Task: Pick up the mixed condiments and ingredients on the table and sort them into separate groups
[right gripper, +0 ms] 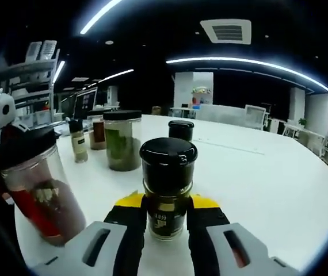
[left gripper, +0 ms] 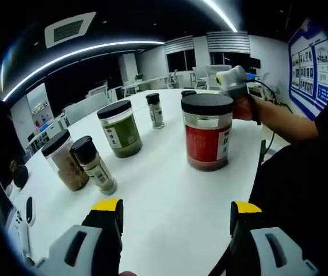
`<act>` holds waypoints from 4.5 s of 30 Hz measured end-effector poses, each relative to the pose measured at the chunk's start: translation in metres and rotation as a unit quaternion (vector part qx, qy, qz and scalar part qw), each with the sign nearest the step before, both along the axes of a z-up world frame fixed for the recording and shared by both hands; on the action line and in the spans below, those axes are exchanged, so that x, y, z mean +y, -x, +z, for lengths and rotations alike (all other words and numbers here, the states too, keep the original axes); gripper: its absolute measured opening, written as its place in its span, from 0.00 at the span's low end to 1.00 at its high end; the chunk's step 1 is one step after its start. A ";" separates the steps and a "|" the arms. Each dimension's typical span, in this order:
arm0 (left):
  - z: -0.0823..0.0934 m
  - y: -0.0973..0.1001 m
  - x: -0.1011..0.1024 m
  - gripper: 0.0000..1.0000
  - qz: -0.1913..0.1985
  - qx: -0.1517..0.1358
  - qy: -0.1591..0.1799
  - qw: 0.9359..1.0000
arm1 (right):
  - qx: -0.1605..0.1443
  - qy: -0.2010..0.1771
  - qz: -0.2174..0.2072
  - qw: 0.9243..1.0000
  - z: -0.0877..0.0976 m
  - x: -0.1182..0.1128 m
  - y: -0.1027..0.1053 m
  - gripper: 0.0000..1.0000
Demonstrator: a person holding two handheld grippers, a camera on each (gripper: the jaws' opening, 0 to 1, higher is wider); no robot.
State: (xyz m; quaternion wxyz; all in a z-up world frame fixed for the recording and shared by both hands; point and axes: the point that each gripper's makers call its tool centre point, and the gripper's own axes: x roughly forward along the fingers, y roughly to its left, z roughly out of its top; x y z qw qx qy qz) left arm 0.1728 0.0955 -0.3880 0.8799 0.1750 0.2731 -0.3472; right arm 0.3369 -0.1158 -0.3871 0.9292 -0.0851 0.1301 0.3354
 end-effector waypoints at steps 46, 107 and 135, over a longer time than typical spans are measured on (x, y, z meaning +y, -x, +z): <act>0.000 -0.010 0.018 0.76 0.029 -0.018 -0.035 0.999 | -0.012 -0.017 -0.053 0.998 0.018 -0.060 -0.004 0.28; -0.003 -0.011 0.018 0.76 0.028 -0.009 -0.050 0.998 | -0.019 0.014 -0.181 0.983 0.012 -0.170 -0.110 0.28; -0.011 -0.007 0.014 0.76 0.016 -0.010 -0.051 0.998 | -0.019 -0.024 -0.172 0.985 -0.001 -0.169 -0.128 0.28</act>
